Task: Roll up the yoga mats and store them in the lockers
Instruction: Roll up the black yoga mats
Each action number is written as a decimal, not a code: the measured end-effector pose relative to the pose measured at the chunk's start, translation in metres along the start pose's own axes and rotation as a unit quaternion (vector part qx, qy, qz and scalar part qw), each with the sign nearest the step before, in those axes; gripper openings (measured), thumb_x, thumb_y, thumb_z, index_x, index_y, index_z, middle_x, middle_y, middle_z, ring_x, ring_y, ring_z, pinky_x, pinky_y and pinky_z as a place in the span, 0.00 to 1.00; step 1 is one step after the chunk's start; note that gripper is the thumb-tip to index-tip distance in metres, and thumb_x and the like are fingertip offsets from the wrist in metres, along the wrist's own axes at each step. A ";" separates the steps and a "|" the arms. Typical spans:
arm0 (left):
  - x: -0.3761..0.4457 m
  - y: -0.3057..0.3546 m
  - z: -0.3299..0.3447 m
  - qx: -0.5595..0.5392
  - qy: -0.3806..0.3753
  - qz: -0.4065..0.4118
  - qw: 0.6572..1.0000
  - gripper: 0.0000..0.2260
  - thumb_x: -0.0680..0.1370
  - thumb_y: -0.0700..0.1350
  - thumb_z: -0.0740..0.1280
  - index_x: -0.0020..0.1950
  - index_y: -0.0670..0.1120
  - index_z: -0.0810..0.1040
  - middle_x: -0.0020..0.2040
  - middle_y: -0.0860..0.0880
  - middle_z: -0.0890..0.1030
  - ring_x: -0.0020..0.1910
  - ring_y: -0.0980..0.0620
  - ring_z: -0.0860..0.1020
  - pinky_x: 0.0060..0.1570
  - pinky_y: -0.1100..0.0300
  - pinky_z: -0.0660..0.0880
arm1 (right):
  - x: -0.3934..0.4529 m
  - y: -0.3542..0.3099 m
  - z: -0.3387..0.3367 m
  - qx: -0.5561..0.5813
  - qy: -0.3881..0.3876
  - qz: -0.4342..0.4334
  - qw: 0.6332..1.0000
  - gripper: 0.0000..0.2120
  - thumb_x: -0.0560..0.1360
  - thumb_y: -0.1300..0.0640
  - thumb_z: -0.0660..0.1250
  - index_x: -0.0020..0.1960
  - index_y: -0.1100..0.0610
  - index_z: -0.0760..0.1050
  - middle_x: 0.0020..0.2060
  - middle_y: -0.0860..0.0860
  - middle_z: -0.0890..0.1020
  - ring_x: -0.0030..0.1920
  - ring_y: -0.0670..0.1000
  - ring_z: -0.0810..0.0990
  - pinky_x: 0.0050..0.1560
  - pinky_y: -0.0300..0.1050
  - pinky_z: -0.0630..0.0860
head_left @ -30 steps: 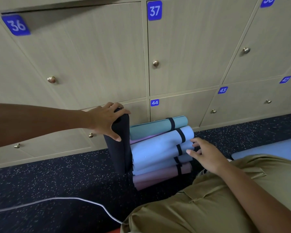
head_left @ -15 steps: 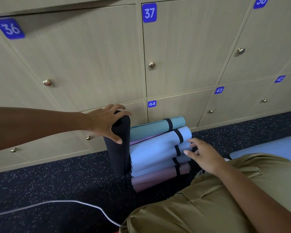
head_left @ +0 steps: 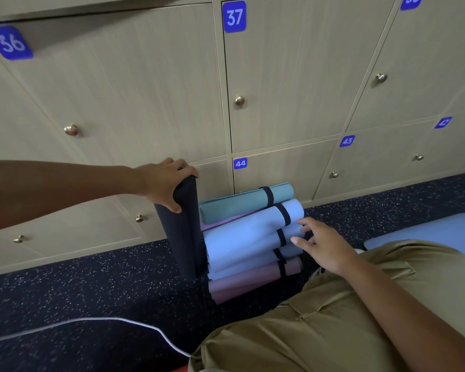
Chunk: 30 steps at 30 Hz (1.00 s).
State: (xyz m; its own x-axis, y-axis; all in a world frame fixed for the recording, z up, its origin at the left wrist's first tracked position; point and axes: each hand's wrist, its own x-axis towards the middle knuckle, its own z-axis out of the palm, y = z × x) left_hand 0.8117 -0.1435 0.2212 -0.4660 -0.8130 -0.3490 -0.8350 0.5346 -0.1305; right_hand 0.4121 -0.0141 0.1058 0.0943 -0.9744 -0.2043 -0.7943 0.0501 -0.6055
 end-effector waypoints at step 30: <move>0.011 -0.028 0.022 -0.065 0.090 -0.043 0.993 0.43 0.69 0.71 0.72 0.78 0.65 0.57 0.81 0.52 0.57 0.79 0.44 0.55 0.73 0.38 0.61 | 0.005 -0.004 0.003 -0.011 -0.012 0.004 1.000 0.24 0.80 0.44 0.67 0.74 0.47 0.67 0.63 0.44 0.76 0.48 0.43 0.80 0.59 0.50 0.77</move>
State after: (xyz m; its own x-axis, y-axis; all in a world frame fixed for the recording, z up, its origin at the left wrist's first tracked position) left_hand 0.8366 -0.1627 0.2006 -0.4267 -0.8887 -0.1679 -0.8991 0.4369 -0.0276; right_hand 0.4180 -0.0184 0.1051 0.1027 -0.9683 -0.2278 -0.8078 0.0524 -0.5871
